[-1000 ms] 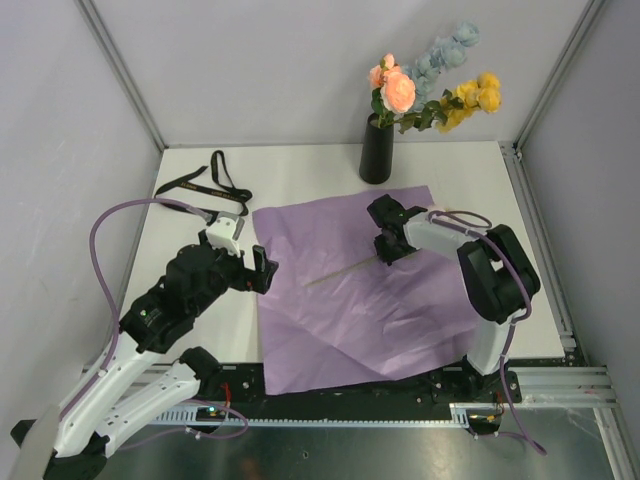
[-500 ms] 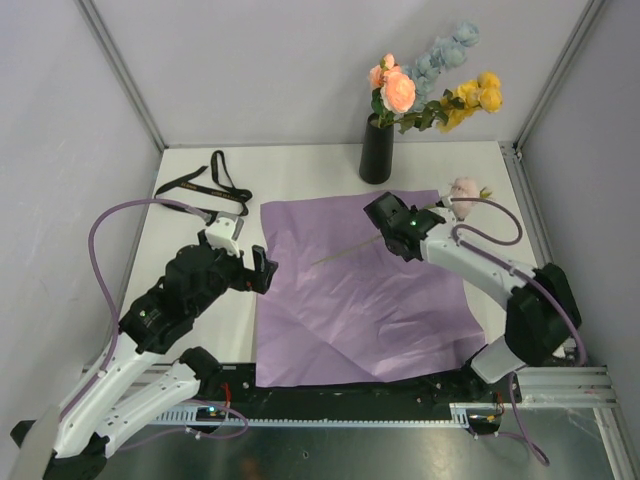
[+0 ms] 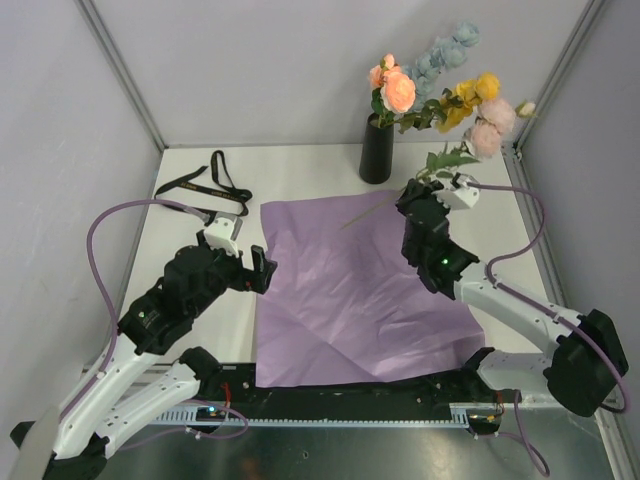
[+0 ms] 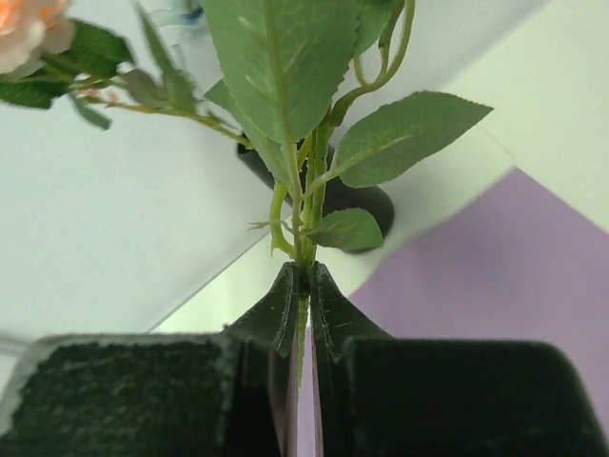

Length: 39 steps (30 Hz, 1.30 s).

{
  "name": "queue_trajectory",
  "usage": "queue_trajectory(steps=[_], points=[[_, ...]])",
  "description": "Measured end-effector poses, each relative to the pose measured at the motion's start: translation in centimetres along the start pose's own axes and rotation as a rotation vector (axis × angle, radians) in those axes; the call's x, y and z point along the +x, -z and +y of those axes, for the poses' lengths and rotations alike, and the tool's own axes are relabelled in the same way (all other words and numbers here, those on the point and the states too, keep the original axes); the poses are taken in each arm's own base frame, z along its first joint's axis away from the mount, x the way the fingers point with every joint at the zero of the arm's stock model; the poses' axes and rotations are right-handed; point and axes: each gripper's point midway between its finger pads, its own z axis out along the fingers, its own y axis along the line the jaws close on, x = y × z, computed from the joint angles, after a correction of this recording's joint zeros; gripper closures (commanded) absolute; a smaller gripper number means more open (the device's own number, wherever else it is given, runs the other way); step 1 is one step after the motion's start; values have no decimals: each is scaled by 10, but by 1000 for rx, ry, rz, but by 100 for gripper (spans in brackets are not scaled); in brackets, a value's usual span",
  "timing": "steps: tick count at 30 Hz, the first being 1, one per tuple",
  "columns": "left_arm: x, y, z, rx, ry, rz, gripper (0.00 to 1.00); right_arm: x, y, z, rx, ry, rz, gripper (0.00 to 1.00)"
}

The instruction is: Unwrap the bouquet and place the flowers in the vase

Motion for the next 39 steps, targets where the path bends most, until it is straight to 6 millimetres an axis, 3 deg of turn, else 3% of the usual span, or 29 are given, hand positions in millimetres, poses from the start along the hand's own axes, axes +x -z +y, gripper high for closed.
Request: queue_trajectory(steps=[3,6,9,12,18,31,39], points=[[0,0,0,0,0,0,0,-3,-11,17,-187,111,-2,100],[0,0,0,0,0,0,0,-12,-6,54,-401,219,-49,100],[0,0,0,0,0,1,0,-32,-1,86,-591,319,-158,100],[1,-1,0,-1,-1,3,0,-50,-7,101,-681,397,-261,100],[1,-1,0,-2,-2,7,0,-71,-20,118,-806,527,-446,100],[1,-1,0,-2,-2,7,0,-51,-62,144,-942,680,-537,100],[1,-1,0,-2,-2,6,0,-56,-87,157,-947,702,-585,100]])
